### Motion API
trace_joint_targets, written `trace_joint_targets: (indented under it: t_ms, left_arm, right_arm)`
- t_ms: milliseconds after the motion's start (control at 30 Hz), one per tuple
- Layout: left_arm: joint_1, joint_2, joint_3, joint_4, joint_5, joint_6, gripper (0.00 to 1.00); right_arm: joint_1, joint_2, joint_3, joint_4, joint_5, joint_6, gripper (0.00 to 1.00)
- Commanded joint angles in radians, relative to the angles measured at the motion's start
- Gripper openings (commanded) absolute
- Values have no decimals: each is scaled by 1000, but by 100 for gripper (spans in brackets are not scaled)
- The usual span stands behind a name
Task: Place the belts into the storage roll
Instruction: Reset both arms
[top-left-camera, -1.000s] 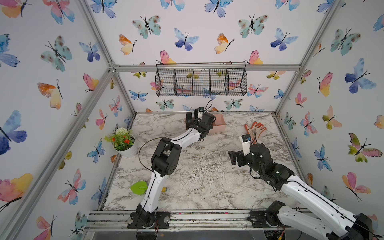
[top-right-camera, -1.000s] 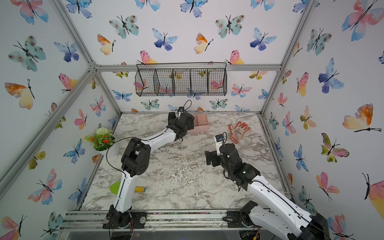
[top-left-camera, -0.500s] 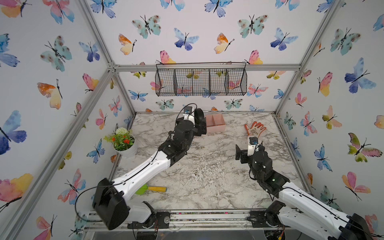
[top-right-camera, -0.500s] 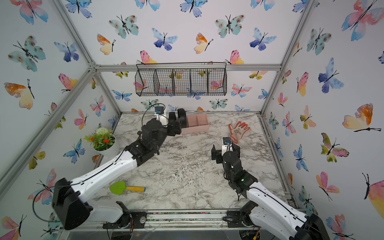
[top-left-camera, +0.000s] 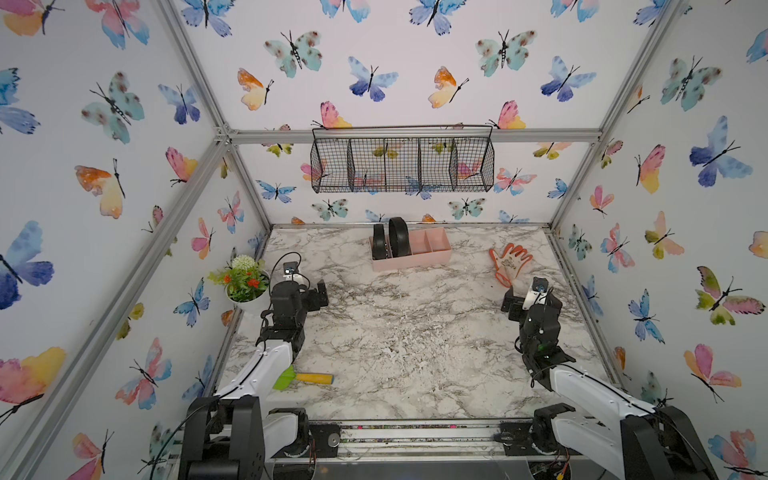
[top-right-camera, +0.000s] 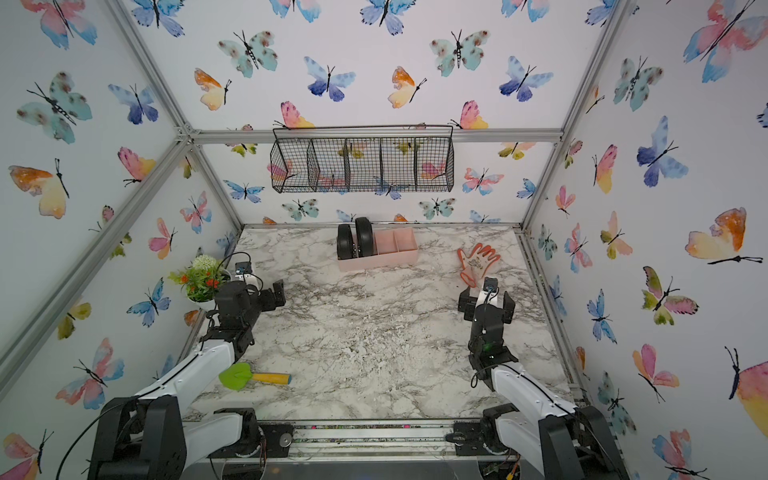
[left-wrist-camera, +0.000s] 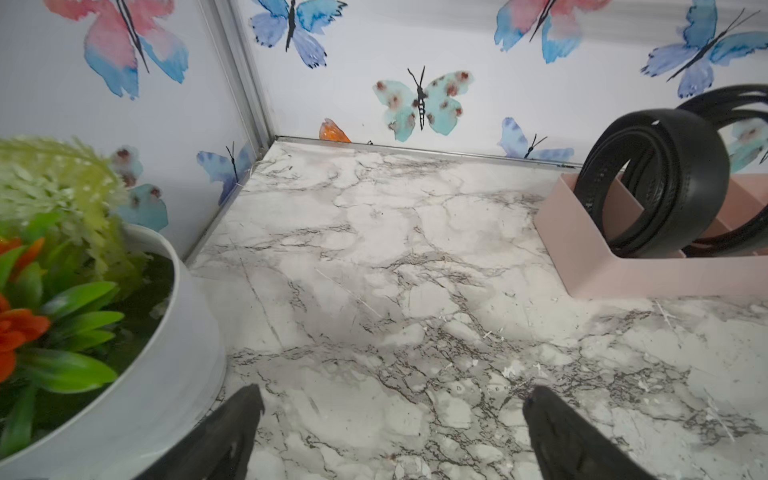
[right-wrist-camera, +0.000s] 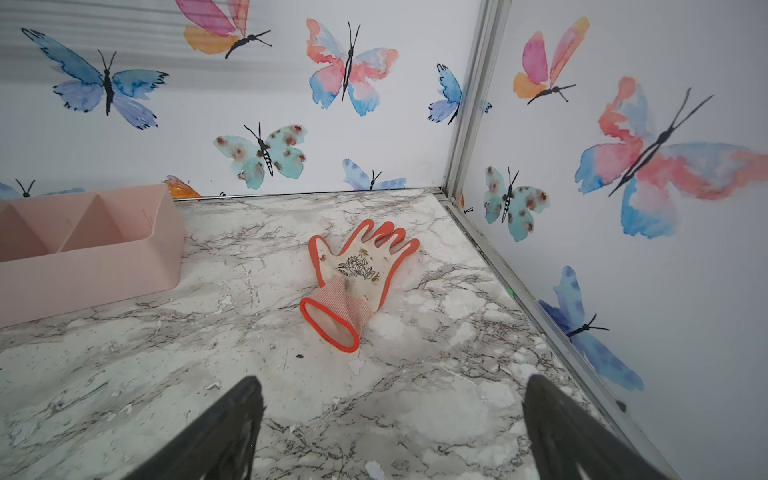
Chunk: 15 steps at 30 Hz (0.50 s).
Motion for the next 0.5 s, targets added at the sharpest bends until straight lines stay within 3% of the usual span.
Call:
trace_joint_targets:
  t_ms: [0, 133, 200, 267, 367, 433, 467]
  left_arm:
    - [-14, 9, -100, 191, -31, -5, 98]
    - [-41, 35, -260, 468, -106, 2, 98]
    - [-61, 101, -270, 564, -92, 40, 98]
    - [-92, 135, -208, 478, -100, 92, 98]
    - [-81, 257, -259, 742, -202, 63, 98]
    - [-38, 212, -237, 602, -137, 18, 98]
    - [-33, 209, -251, 621, -123, 15, 98]
  right_arm:
    - [-40, -1, -15, 49, -122, 11, 100]
    - [-63, 110, -18, 126, -193, -14, 99]
    - [-64, 170, -39, 230, -217, -21, 99]
    - [-64, 240, -63, 361, -234, -56, 99]
    - [-63, 419, -60, 521, -242, -107, 99]
    - [-74, 528, -92, 732, -277, -122, 99]
    - [-84, 542, -100, 735, -262, -99, 99]
